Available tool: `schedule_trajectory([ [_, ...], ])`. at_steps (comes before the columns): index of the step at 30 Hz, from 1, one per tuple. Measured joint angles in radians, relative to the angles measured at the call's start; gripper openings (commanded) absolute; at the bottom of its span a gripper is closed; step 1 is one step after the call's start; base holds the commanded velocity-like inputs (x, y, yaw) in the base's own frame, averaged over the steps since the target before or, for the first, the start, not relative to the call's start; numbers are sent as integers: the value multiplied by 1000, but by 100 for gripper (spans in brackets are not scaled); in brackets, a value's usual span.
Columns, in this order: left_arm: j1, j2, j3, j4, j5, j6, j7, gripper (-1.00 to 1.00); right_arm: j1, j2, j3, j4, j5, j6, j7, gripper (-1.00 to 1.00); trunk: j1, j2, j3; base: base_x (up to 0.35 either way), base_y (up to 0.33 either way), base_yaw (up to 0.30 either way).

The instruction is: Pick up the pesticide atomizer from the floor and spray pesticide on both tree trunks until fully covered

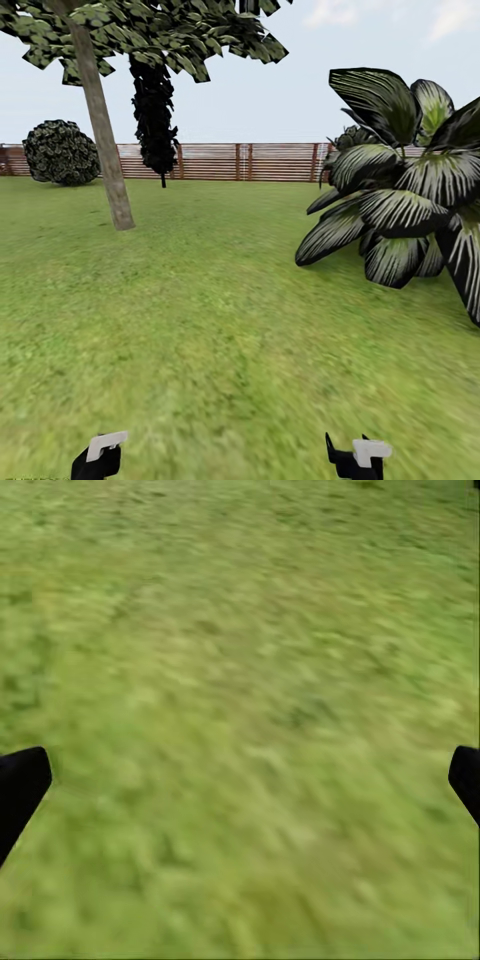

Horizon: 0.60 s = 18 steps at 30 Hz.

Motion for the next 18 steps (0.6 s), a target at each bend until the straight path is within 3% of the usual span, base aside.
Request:
schedule_trajectory([
  [18,0,0,0,0,0,0,0,-100,0,0,0,0,0,0,0,100,0,0,-10,199,246,279],
])
